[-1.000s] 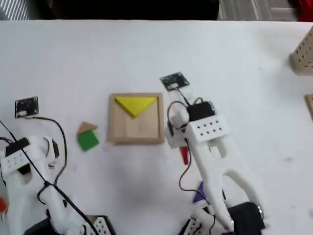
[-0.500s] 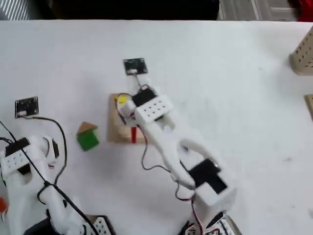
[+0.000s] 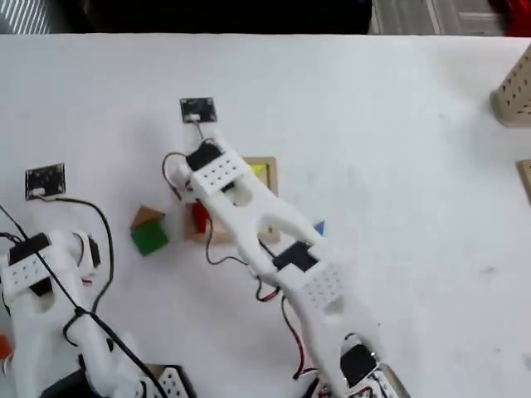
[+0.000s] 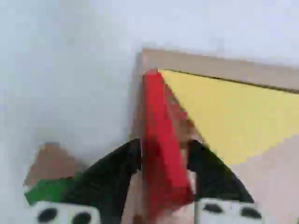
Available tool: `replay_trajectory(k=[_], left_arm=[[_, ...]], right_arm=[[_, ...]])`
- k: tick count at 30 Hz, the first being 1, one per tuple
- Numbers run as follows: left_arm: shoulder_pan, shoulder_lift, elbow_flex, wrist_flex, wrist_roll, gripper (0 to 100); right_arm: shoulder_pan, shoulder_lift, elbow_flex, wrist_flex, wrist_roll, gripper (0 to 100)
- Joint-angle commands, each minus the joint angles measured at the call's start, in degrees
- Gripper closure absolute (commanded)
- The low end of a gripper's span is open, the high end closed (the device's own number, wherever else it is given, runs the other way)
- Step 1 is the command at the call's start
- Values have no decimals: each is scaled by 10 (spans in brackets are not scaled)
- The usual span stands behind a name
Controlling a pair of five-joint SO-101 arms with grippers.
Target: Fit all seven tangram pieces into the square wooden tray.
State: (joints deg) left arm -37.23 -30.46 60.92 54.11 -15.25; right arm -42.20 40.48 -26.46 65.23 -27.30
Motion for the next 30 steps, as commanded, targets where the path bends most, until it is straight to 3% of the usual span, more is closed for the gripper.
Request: replay_trajectory(k=[1, 4, 10, 12, 15, 21, 23, 28, 30], left_arm=[[7, 0, -18, -10, -5, 906], [7, 0, -18, -10, -5, 906], [7, 0, -18, -10, -4, 906], [7, 0, -18, -10, -4, 906], [13, -4, -20, -10, -1, 906], [95, -5, -23, -6, 68, 906], [119, -5, -23, -6, 69, 908], [177, -5, -42, 0, 76, 909], [209, -5, -84, 29, 122, 909]], right_arm=[[-2, -9, -91, 83, 0, 644], [1, -9, -162, 162, 4, 615], [30, -9, -332, 338, 82, 615], [52, -18, -344, 340, 126, 616], [95, -47, -293, 337, 149, 683], [140, -120, -200, 336, 236, 991], [154, -146, -145, 336, 235, 957], [204, -190, 5, 320, 236, 979], [233, -204, 76, 292, 238, 981]])
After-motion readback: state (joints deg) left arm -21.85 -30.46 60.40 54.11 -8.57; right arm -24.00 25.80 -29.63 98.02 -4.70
